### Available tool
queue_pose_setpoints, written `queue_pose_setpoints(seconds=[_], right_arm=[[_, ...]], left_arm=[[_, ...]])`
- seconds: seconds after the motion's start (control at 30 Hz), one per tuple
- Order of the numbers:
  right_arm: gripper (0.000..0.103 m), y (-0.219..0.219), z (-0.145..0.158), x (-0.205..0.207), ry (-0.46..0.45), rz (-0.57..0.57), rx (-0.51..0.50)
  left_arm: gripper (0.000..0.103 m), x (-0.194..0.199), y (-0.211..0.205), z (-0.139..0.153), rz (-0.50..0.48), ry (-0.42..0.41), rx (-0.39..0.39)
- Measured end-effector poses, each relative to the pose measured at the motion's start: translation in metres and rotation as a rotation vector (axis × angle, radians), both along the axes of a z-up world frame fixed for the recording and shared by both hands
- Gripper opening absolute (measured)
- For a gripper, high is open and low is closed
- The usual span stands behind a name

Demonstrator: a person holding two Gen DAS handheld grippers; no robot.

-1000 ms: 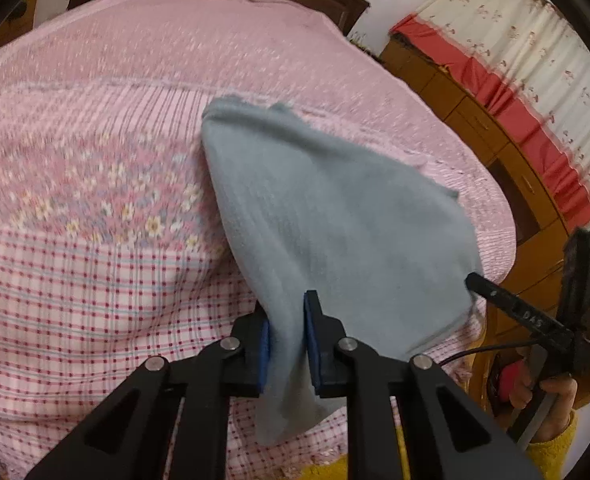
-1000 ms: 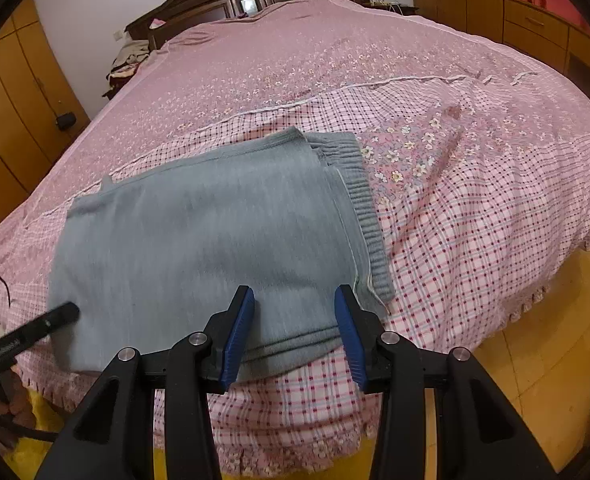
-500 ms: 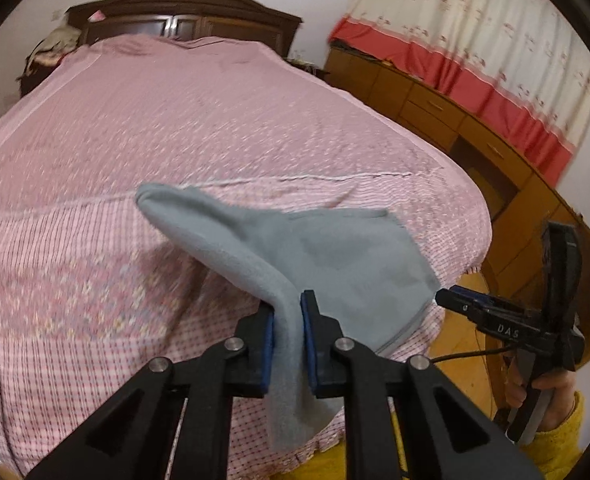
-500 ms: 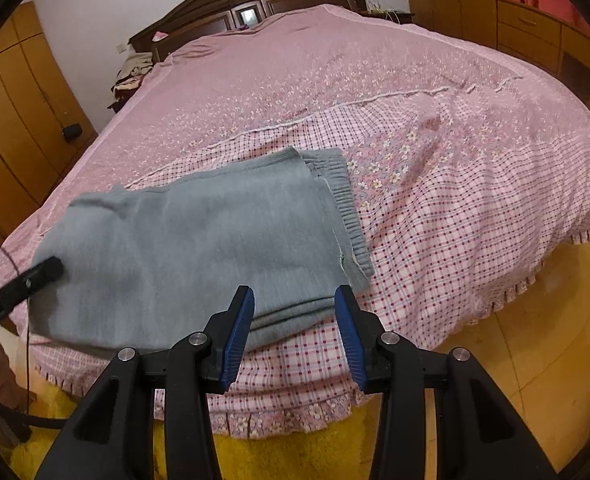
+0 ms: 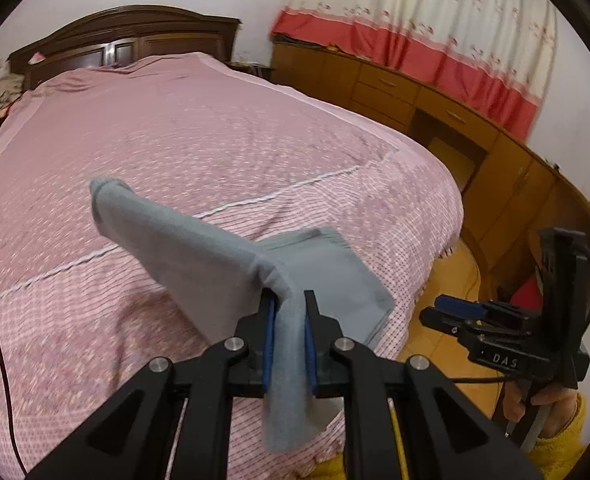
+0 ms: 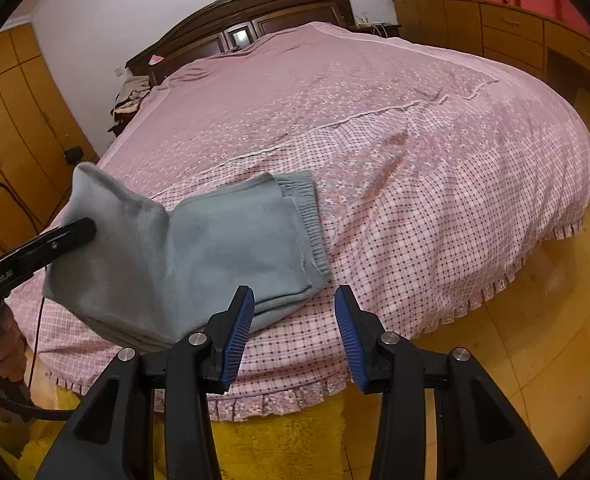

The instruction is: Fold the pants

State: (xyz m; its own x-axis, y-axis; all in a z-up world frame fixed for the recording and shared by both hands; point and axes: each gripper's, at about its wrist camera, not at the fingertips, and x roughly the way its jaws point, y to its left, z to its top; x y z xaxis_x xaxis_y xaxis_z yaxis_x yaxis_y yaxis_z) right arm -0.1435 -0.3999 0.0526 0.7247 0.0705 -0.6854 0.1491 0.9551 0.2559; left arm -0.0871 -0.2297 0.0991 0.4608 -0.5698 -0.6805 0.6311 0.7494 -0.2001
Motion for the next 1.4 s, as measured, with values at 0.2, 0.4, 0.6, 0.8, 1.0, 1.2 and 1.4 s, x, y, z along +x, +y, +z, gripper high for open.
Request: queue_pose_setpoints(seconds=[0.2,0.4,0.6,0.8,1.0,1.2,1.4], right_arm=[[0.043,-0.011,-0.012,0.0,0.02,-0.015,0.025],[0.043,-0.023,-0.022,0.0,0.036,-0.041,0.044],[0.043,-0.027,-0.03,0.003,0.057,-0.049,0.049],[0.043,-0.024,-0.033,0.008,0.069,-0.041,0.04],[0.043,-0.018,-0.03,0.009,0.067,-0.032,0.031],[0.043,-0.009,-0.017,0.014,0.043,-0.009,0.015],[0.043,0.001,-0.009,0.026,0.049,0.029,0.033]], left_arm=[[0.013,0.013,-0.044,-0.015,-0.067,0.033,0.027],[0.013,0.019,-0.076,-0.037,-0.125,0.082,0.062],[0.024,0.029,-0.096,-0.059,-0.143,0.138,0.089],[0.059,0.025,-0.085,-0.046,-0.115,0.098,0.114],[0.06,0.021,-0.052,-0.021,-0.059,0.043,0.083],[0.06,0.032,-0.011,-0.029,0.069,0.088,0.068],[0.06,0.04,0.026,-0.057,0.166,0.153,0.09]])
